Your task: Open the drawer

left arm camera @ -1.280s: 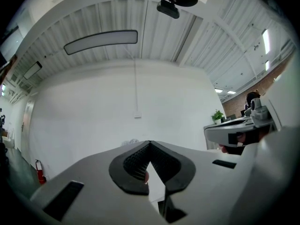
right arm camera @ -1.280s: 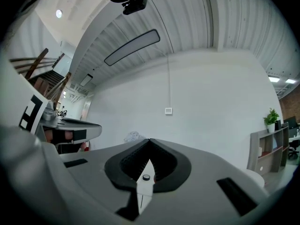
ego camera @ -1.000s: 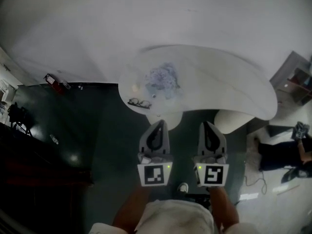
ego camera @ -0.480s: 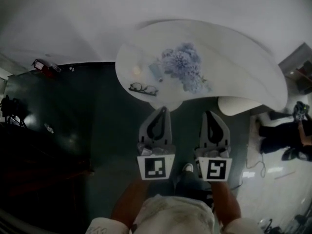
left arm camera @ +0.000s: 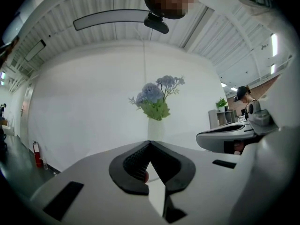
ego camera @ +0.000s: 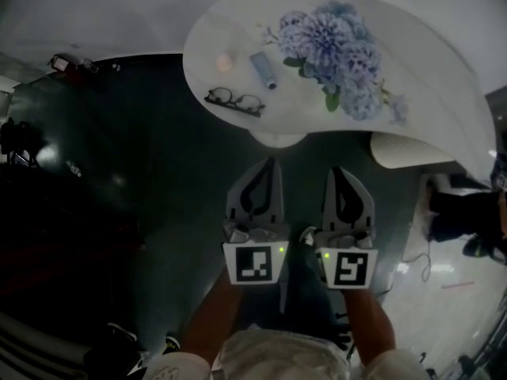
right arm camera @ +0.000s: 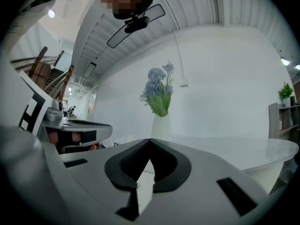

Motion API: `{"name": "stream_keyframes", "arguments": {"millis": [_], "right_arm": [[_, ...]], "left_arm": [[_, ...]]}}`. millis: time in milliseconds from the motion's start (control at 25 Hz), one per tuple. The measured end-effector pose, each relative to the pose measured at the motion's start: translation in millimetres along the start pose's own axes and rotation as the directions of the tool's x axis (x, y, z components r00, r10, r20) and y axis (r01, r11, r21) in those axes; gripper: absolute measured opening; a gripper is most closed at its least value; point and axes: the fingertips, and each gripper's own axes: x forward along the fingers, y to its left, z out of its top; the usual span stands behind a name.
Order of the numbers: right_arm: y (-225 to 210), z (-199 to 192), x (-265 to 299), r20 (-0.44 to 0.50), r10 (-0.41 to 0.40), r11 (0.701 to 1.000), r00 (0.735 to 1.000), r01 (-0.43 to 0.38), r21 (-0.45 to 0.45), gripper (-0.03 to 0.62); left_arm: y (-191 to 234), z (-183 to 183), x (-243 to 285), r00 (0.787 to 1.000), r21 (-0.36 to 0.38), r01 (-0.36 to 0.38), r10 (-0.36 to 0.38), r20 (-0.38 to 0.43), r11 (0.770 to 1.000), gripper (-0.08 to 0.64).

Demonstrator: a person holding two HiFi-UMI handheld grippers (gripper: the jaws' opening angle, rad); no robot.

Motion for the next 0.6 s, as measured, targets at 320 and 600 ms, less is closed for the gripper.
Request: {"name": "stream_keyframes", "arguments": {"millis": [320, 600], "right_arm": [[-9.8, -83.5, 3.6, -0.031, 0.033, 0.999, 0.999, -0.033, -0.008, 0.005], [-16.3, -146.5, 21.6, -0.004, 0.029, 0.999, 1.0, -0.029, -0.017, 0.005]], "left_arm": [[-15.1, -77.7, 15.1, 0.995, -0.15, -0.097, 0.097, -0.006, 0.984, -0.003], [-27.0, -143.6, 33.2, 0.994, -0.143, -0.108, 0.109, -0.005, 0.984, -0.003]]}}
